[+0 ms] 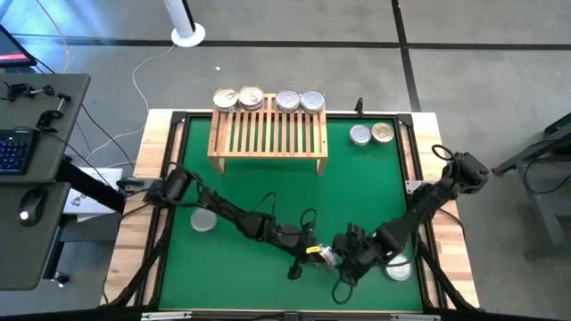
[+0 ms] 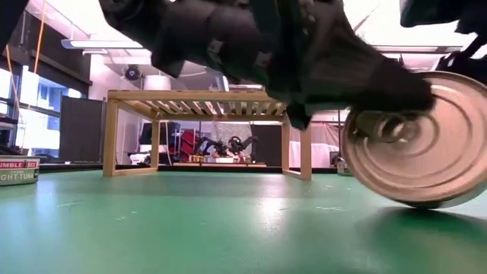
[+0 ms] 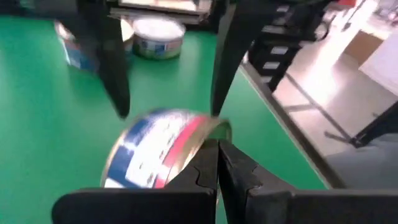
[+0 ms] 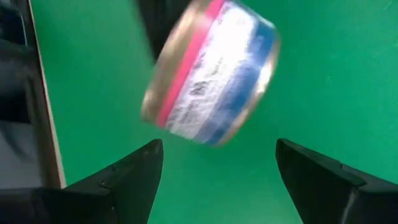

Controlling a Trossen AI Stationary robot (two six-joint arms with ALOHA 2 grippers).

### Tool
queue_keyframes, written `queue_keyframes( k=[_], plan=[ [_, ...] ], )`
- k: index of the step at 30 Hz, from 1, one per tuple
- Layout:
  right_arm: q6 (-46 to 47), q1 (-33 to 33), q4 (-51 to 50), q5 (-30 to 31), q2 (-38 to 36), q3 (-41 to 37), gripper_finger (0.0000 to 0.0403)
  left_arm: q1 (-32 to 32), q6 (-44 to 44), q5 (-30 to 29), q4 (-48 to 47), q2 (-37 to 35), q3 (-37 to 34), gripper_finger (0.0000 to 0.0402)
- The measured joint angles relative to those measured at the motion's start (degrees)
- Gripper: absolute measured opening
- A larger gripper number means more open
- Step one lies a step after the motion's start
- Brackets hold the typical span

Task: Stack canned seafood by type on shelf
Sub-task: Stack the blue pink tuna can on top of the right blue pink tuna can on the shelf

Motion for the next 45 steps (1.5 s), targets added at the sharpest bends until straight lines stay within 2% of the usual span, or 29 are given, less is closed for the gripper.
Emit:
queue_keyframes(
  k=[7, 15, 23, 26, 30, 37, 41, 45],
  plan=[
    [-1.4, 3.0, -0.6, 5.4, 0.0, 0.0, 0.0304, 1.8, -0.4, -4.5, -3.2, 1.6, 2.3, 0.0000],
    [-1.9, 4.6, -8.5, 13.8, 0.3, 0.0, 0.0304, 4.1, -0.5, -5.6, -4.3, 1.0, 2.4, 0.0000],
    [0.1, 4.1, -18.0, 11.2, -1.9, 0.0, 0.0304, 4.1, -0.5, -7.3, -3.0, 0.6, 2.4, 0.0000],
    [-3.8, 2.4, -13.4, 10.8, -0.8, 0.0, 0.0304, 4.8, -0.5, -8.1, -2.1, 0.6, 2.4, 0.0000],
    [-10.6, -0.1, -0.3, 7.9, 1.6, -3.3, 0.0304, 5.5, -0.5, -7.9, -0.7, 0.6, 2.3, 0.0000],
    [-13.9, -2.4, 23.1, 12.5, 2.0, -14.2, 0.0304, 6.9, -0.1, -8.1, -1.3, 0.7, 2.4, 0.0000],
    [-12.9, -2.0, 23.2, 11.1, 1.8, -15.2, 0.0304, 6.6, -0.1, -8.1, -1.6, 0.6, 2.4, 0.0000],
    [-11.5, -0.4, 21.5, 11.3, 1.7, -15.2, 0.0304, 5.7, 0.0, -8.5, -6.3, -1.7, 2.6, 0.0000]
  ],
)
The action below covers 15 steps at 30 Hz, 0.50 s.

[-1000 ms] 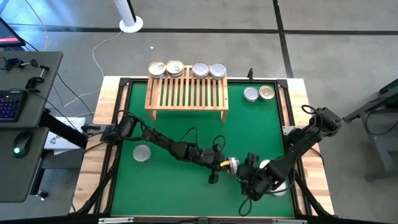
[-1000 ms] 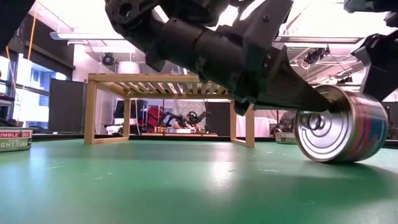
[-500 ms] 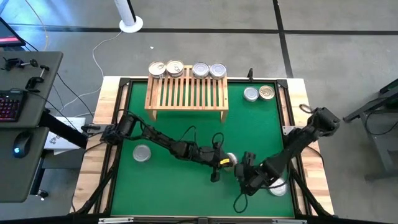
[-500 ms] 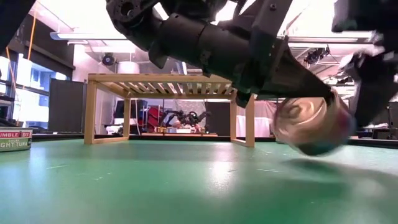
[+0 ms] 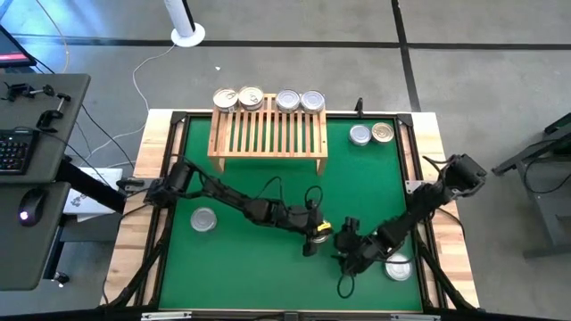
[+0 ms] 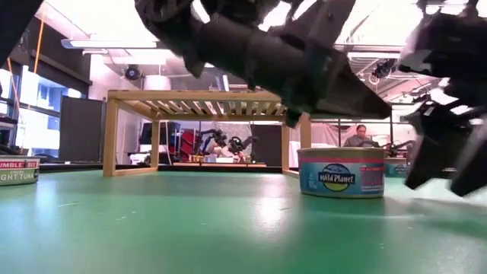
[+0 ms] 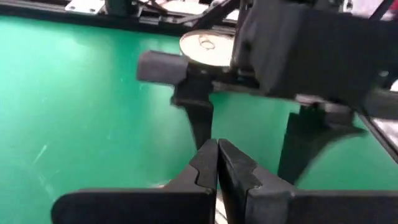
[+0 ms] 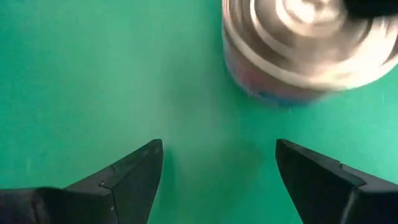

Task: Stack canned seafood by type on shelf
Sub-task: Stack the blue pink tuna can on top of the right blue pink tuna can on the shelf

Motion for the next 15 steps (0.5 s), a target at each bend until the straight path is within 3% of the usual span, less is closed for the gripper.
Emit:
queue_keyframes(
  k=[4, 7, 10, 15],
  plan=[
    [2.4, 1.5, -0.1, 4.3, 0.0, -1.5, 0.0304, -1.7, -0.1, -4.8, -11.6, -4.6, 0.0, 0.0000],
    [3.4, 3.7, 6.4, 11.9, 0.0, -5.3, 0.0304, -3.4, -1.9, -10.9, -22.3, -8.3, -0.5, 0.0000],
    [5.3, 4.1, 17.3, 16.2, 0.0, -11.8, 0.0304, -4.5, -4.7, -12.8, -28.3, -11.9, -3.0, 0.0000],
    [5.8, 0.7, 34.4, 13.1, -0.2, -20.3, 0.0310, -4.8, -9.6, -13.6, -27.2, -14.4, -9.4, 0.0000]
  ],
)
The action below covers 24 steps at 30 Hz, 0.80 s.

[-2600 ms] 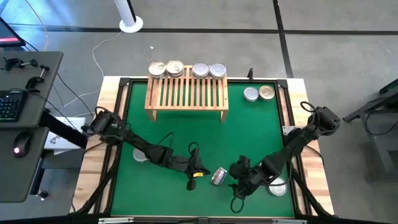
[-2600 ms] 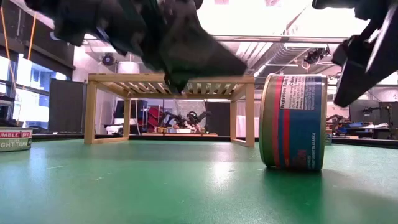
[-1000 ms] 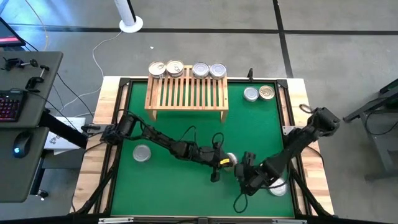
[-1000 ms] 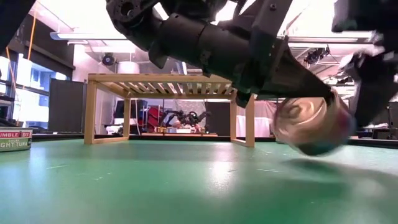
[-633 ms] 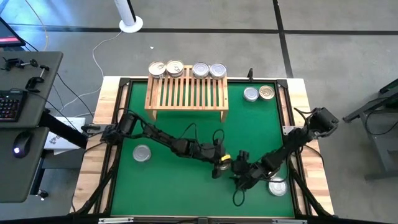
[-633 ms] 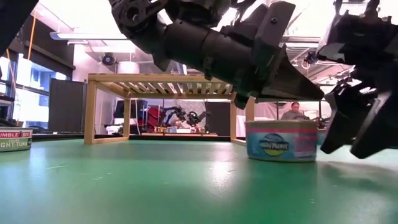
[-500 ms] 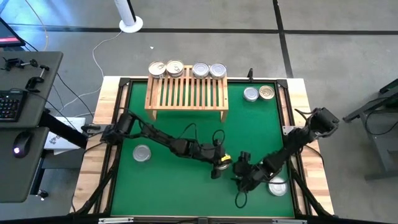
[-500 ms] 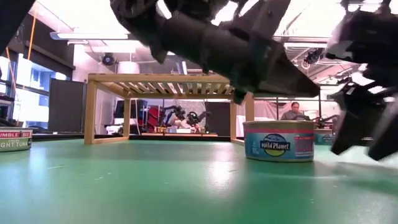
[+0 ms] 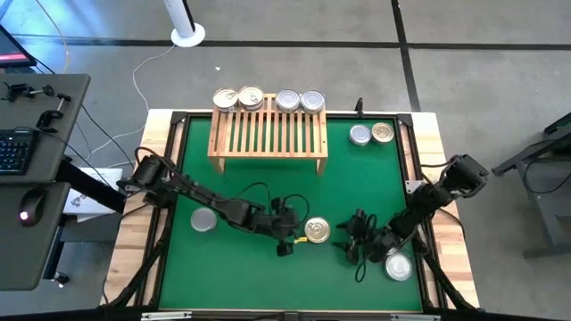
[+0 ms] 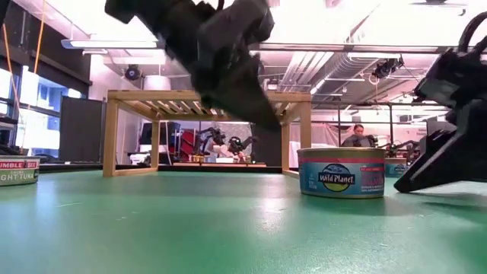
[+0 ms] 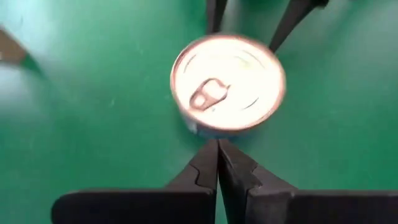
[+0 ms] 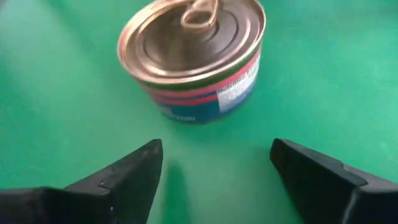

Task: Stack canned seafood by type on shelf
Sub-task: Stack the blue pink tuna can on top of the right blue pink tuna can on the shelf

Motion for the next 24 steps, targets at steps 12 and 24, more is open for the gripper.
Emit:
queue_keyframes(
  k=[12, 24],
  plan=[
    [-25.8, -7.0, 13.1, -7.3, 0.8, -2.7, 0.0335, 1.3, -5.2, 1.5, 15.2, 3.3, -7.8, 0.0000],
    [-29.0, -14.1, 14.8, -25.2, 0.8, -0.2, 0.0375, 1.6, -6.2, 3.9, 18.8, 5.4, -7.9, 0.0000]
  ],
)
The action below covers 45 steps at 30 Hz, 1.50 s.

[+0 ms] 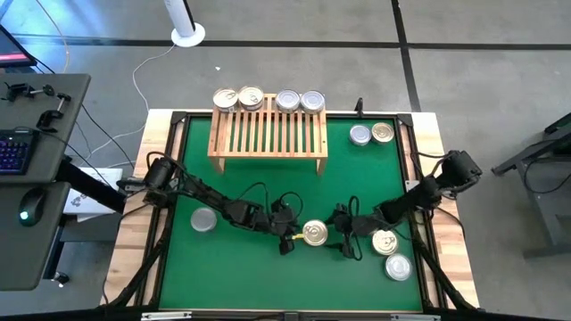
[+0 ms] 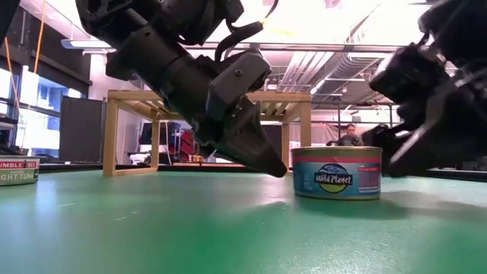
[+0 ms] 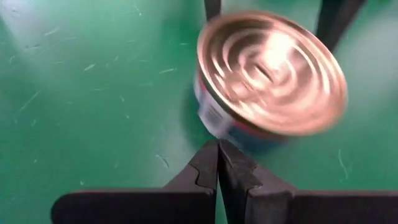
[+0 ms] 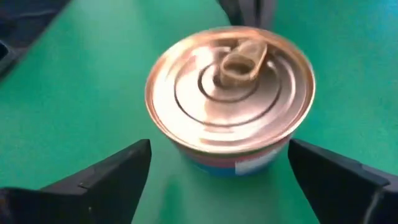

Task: Stack canned seafood by type on shelf
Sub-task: Stack the blue pink tuna can on top of the right blue pink tuna can on the shelf

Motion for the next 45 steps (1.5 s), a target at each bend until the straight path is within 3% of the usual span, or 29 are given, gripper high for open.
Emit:
queue_keyframes(
  k=[7, 17, 29, 41, 45],
  plan=[
    [-11.6, -0.4, -0.2, 1.4, 3.2, 5.3, 0.0391, 0.0, -1.0, 0.0, 0.3, 0.0, 0.0, 0.0000],
    [-11.9, -0.4, 0.6, 1.2, 14.8, 14.8, 0.0392, 0.0, -0.8, -1.5, 0.5, -0.5, 0.0, 0.0000],
    [-9.9, 0.7, 3.1, 5.0, 17.5, 16.9, 0.0383, -4.6, -7.1, -3.7, -28.3, -12.1, -0.3, 0.0000],
    [-10.9, -0.9, 4.9, 1.1, 17.5, 17.1, 0.0383, -10.8, -12.9, -4.0, -20.0, -12.2, -3.2, 0.0000],
    [-11.8, -0.8, 8.7, 1.2, 17.5, 17.1, 0.0383, -11.1, -12.9, -6.7, -18.0, -12.2, -3.2, 0.0000]
  ],
)
